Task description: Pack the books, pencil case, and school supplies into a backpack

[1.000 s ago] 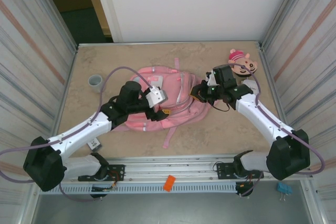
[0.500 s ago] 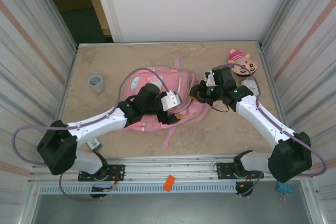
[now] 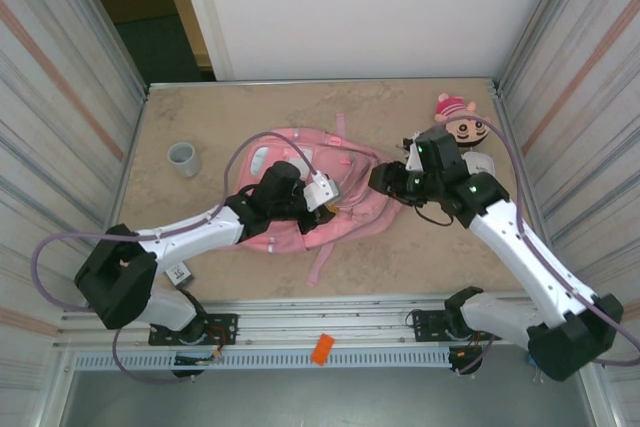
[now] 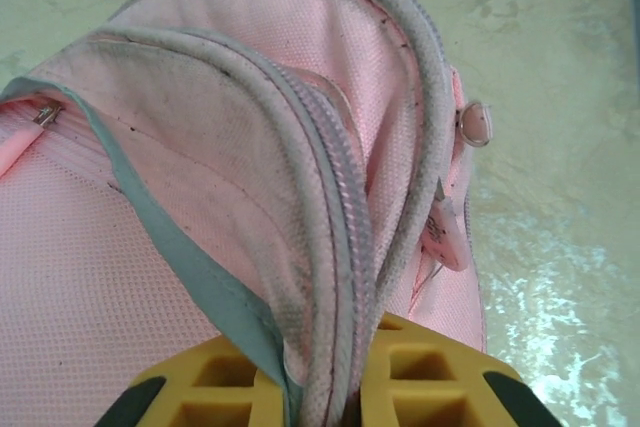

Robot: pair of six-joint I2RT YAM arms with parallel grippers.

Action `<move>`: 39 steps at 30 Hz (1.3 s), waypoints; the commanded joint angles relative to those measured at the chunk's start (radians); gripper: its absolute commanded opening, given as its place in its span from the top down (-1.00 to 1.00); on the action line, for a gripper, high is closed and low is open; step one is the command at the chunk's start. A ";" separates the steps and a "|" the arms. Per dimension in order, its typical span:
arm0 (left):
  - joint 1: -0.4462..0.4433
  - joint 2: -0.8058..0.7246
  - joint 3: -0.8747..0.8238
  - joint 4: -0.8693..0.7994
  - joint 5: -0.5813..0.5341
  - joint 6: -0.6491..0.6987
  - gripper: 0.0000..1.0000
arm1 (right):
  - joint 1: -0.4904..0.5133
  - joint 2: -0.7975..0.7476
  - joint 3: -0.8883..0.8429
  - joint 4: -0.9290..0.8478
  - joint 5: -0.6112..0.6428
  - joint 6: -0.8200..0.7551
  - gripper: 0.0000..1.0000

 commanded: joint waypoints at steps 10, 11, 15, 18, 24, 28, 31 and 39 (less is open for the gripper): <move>0.058 -0.062 -0.060 0.169 0.186 -0.241 1.00 | 0.322 -0.067 -0.167 0.069 0.331 -0.018 0.10; 0.059 -0.062 -0.057 0.168 0.188 -0.243 0.99 | 0.340 -0.031 -0.154 0.075 0.348 -0.026 0.11; 0.060 -0.061 -0.053 0.172 0.194 -0.252 0.98 | 0.389 0.078 -0.097 0.101 0.383 -0.069 0.11; 0.062 -0.060 -0.052 0.183 0.200 -0.261 0.98 | 0.402 0.143 -0.074 0.149 0.395 -0.084 0.11; 0.062 -0.062 -0.044 0.171 0.216 -0.256 0.98 | 0.404 0.223 -0.024 0.152 0.498 -0.076 0.30; 0.062 -0.075 -0.046 0.134 0.198 -0.227 0.98 | 0.395 0.235 0.023 0.032 0.580 -0.063 0.70; 0.063 -0.086 -0.052 0.095 0.171 -0.192 0.98 | 0.365 0.204 0.031 -0.036 0.573 -0.071 0.87; 0.080 -0.106 -0.068 0.060 0.164 -0.158 0.98 | 0.124 0.110 0.020 -0.161 0.388 -0.173 1.00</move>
